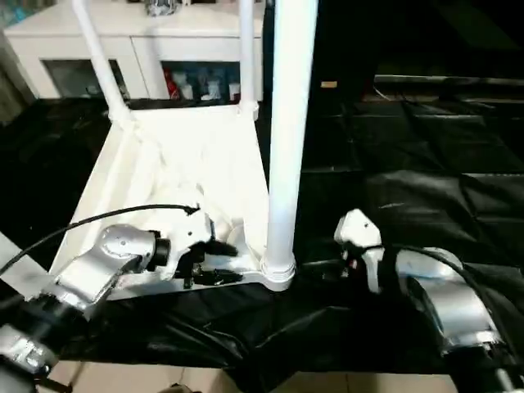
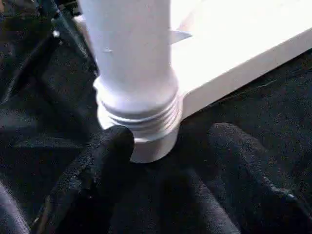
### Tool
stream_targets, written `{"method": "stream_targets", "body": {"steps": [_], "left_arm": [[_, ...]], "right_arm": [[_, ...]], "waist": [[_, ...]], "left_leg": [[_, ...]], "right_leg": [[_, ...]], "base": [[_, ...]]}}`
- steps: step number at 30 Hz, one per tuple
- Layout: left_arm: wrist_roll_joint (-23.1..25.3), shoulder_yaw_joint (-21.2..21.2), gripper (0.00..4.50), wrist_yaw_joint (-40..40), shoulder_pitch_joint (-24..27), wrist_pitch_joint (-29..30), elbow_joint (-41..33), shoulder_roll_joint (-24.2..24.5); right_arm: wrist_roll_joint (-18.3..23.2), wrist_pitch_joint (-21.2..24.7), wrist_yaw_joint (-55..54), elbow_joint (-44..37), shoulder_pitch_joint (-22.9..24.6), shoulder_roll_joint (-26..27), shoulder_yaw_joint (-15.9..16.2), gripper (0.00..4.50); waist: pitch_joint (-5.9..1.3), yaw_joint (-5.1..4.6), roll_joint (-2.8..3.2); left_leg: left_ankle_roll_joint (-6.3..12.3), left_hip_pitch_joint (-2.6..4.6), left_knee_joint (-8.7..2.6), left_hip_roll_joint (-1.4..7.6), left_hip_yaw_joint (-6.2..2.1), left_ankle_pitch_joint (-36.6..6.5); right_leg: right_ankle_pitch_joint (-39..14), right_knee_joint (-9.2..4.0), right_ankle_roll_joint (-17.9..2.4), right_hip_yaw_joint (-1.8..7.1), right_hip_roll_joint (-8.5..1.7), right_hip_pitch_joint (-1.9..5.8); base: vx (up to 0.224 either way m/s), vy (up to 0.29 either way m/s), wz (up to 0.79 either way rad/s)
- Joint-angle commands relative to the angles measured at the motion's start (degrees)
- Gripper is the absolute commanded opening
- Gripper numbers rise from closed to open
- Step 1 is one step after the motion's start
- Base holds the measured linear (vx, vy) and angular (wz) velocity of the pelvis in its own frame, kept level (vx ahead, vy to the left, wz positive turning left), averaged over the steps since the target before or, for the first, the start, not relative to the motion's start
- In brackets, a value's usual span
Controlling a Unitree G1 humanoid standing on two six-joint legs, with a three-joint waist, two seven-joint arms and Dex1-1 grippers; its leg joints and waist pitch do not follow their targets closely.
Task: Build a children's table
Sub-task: Rotate table base, then rotate leg to tighten
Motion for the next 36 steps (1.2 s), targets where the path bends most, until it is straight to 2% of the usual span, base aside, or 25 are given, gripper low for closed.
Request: {"method": "stream_targets", "body": {"steps": [1, 2, 3, 6, 10, 12, 13, 17, 18, 19, 20, 21, 25, 26, 28, 29, 30, 31, 34, 35, 36], "left_arm": [[-0.6, -0.5, 2.3, -2.1, -0.4, 1.5, -0.8, 1.1], [-1.3, -0.5, 2.3, -2.2, 0.1, 2.8, -1.9, 0.9], [-1.4, -0.3, 1.96, -2.0, 0.1, 2.9, -2.0, 0.7], [-1.2, 0.5, 1.89, -0.5, -0.1, 2.6, -1.2, -0.5], [-0.7, 2.0, 1.46, 0.7, -1.0, 2.6, 0.9, -2.4], [-0.6, 2.0, 1.41, 0.8, -1.0, 3.1, 0.6, -2.5], [-0.8, 2.0, 1.18, 0.8, -0.7, 4.0, -0.1, -2.4], [-1.0, 1.8, 0.91, -0.2, 0.0, 5.1, -0.8, -1.7], [0.0, 1.4, 0.8, -0.2, 0.5, 4.4, -0.8, -1.0], [0.2, 1.3, 0.71, -0.2, 0.5, 4.2, -0.7, -0.8], [0.5, 1.1, 0.65, -0.3, 0.8, 4.1, -0.7, -0.5], [0.9, 0.8, 0.58, -0.4, 1.0, 4.0, -0.8, -0.2], [1.7, 0.4, 0.2, -0.3, 1.9, 3.8, -1.3, 0.5], [1.4, 0.8, 0.15, 0.0, 2.1, 4.1, -1.5, 0.4], [1.6, 0.9, 0.03, 0.1, 2.3, 4.1, -1.9, 0.6], [1.6, 1.1, 0.03, 0.5, 2.4, 4.1, -2.0, 0.6], [1.0, 2.6, 0.03, 1.9, 2.6, 3.8, -2.0, 0.0], [0.6, 3.4, 0.0, 2.7, 2.6, 3.6, -1.9, -0.4], [-2.2, 7.6, 0.0, 6.8, 2.8, 5.3, -2.1, -3.1], [-2.2, 7.7, 0.0, 6.9, 2.8, 5.3, -2.2, -3.1], [-2.6, 7.9, 0.0, 7.2, 3.0, 5.7, -2.4, -3.4]], "right_arm": [[0.9, 1.3, 0.2, -2.3, 0.3, -1.0, -0.1, 3.02], [1.0, 1.7, 0.3, -2.7, 0.6, -1.4, -0.4, 3.02], [0.9, 1.8, 0.4, -2.8, 0.7, -1.5, -0.4, 3.02], [0.7, 2.1, 0.7, -3.3, 1.0, -1.9, -0.4, 3.02], [0.8, 3.3, 0.3, -4.7, 1.4, -2.2, 0.0, 3.02], [0.9, 3.6, 0.2, -5.2, 1.5, -2.3, 0.0, 3.02], [0.9, 3.8, 0.2, -5.5, 1.8, -2.5, 0.1, 3.02], [0.8, 4.0, 0.1, -5.7, 2.0, -2.4, 0.1, 3.02], [0.9, 4.2, 0.3, -6.0, 2.1, -2.4, 0.2, 3.02], [1.0, 4.3, 0.4, -6.0, 2.1, -2.4, 0.2, 3.02], [1.0, 4.3, 0.4, -6.0, 2.1, -2.3, 0.3, 3.02], [0.9, 4.3, 0.5, -5.9, 2.0, -2.3, 0.5, 3.02], [0.5, 4.1, 0.7, -4.5, 0.3, -1.7, 1.3, 3.02], [0.5, 3.9, 1.0, -4.2, -0.2, -1.5, 1.5, 3.02], [0.3, 3.7, 1.0, -3.5, -0.8, -1.1, 1.9, 3.02], [0.4, 3.9, 0.8, -3.3, -1.0, -0.9, 1.8, 3.02], [1.4, 5.1, -0.3, -2.5, -1.7, 0.4, 0.9, 3.02], [1.9, 5.8, -0.9, -2.1, -2.0, 1.1, 0.5, 3.19], [3.2, 6.5, -1.4, -2.3, -2.2, 2.9, 0.9, 3.19], [3.0, 6.4, -1.4, -2.2, -2.1, 3.0, 1.0, 3.47], [2.2, 5.6, -1.6, -2.1, -2.1, 3.2, 1.7, 3.54]], "waist": [[-3.58, 0.25, -0.61], [-3.65, 0.31, -0.49], [-3.61, 0.26, -0.42], [-3.58, 0.3, -0.37], [-3.65, 0.23, -0.38], [-3.6, 0.2, -0.39], [-3.59, 0.18, -0.29], [-3.48, 0.06, -0.24], [-3.43, -0.08, -1.3], [-3.4, -0.01, -0.76], [-3.35, -0.14, -0.7], [-3.38, -0.13, -1.15], [-3.18, -0.6, -1.11], [-3.24, -0.6, -1.92], [-3.25, -0.46, -1.45], [-3.21, -0.5, -1.63], [-3.22, -0.45, -1.55], [-3.32, -0.54, -1.77], [-3.35, -0.52, -1.74], [-3.34, -0.5, -1.71], [-3.42, -0.54, -1.84]], "left_leg": [[1.52, 0.63, -4.03, 0.79, -1.07, -17.7], [1.43, 0.64, -4.0, 0.82, -1.08, -17.6], [1.29, 0.67, -4.05, 0.86, -1.08, -18.0], [1.15, 0.71, -4.09, 0.89, -1.12, -18.7], [1.27, 0.6, -4.04, 0.78, -1.11, -18.4], [1.32, 0.62, -4.1, 0.79, -1.13, -18.6], [1.36, 0.61, -4.11, 0.82, -1.13, -18.6], [1.35, 0.74, -4.13, 0.81, -1.11, -19.2], [1.52, 0.65, -4.15, 0.76, -1.03, -19.2], [1.49, 0.62, -4.21, 0.79, -1.18, -19.0], [1.51, 0.63, -4.2, 0.78, -1.17, -19.2], [1.63, 0.6, -4.17, 0.75, -1.2, -18.7], [1.44, 0.56, -4.28, 0.75, -1.25, -19.4], [1.57, 0.59, -4.21, 0.77, -1.17, -19.2], [1.5, 0.7, -4.26, 0.94, -1.25, -18.9], [1.51, 0.65, -4.29, 0.92, -1.21, -18.9], [1.36, 0.7, -4.36, 0.94, -1.23, -19.1], [1.36, 0.53, -4.4, 0.86, -1.28, -18.8], [1.41, 0.59, -4.25, 0.84, -1.12, -18.6], [1.35, 0.54, -4.31, 0.87, -1.15, -18.3], [1.38, 0.25, -4.37, 0.83, -1.22, -17.6]], "right_leg": [[-20.9, -5.79, -9.9, 1.66, -2.39, 2.48], [-21.0, -5.71, -9.9, 1.67, -2.4, 2.44], [-21.2, -5.78, -10.2, 1.62, -2.39, 2.35], [-21.2, -5.84, -10.3, 1.59, -2.38, 2.3], [-21.0, -5.97, -10.0, 1.55, -2.4, 2.45], [-21.2, -6.01, -9.8, 1.53, -2.32, 2.44], [-21.3, -6.03, -9.7, 1.55, -2.34, 2.41], [-23.2, -6.25, -9.4, 1.51, -2.37, 2.21], [-24.1, -6.44, -8.9, 1.49, -2.31, 2.25], [-25.1, -6.31, -8.4, 1.52, -2.44, 2.19], [-25.7, -6.41, -8.1, 1.49, -2.45, 2.12], [-26.8, -6.42, -7.5, 1.51, -2.5, 2.1], [-29.7, -6.77, -6.4, 1.46, -2.55, 1.86], [-29.9, -6.87, -6.3, 1.48, -2.57, 1.84], [-29.9, -6.73, -6.3, 1.61, -2.68, 1.63], [-29.7, -6.79, -6.3, 1.6, -2.61, 1.63], [-29.2, -6.69, -6.5, 1.6, -2.6, 1.6], [-28.3, -6.46, -6.8, 1.52, -2.59, 1.8], [-26.4, -6.4, -7.6, 1.55, -2.54, 1.79], [-26.3, -6.4, -7.6, 1.58, -2.57, 1.78], [-25.8, -6.23, -7.3, 1.53, -2.55, 2.08]], "base": [[0.0, 0.0, 0.0], [0.0, 0.0, 0.0], [0.0, 0.0, 0.0], [0.0, 0.0, 0.0], [0.0, 0.0, 0.0], [0.0, 0.0, 0.0], [0.0, 0.0, 0.0], [0.0, 0.0, 0.0], [0.0, 0.0, 0.0], [0.0, 0.0, 0.0], [0.0, 0.0, 0.0], [0.0, 0.0, 0.0], [0.0, 0.0, 0.0], [0.0, 0.0, 0.0], [0.0, 0.0, 0.0], [0.0, 0.0, 0.0], [0.0, 0.0, 0.0], [0.0, 0.0, 0.0], [0.0, 0.0, 0.0], [0.0, 0.0, 0.0], [0.0, 0.0, 0.0]]}}
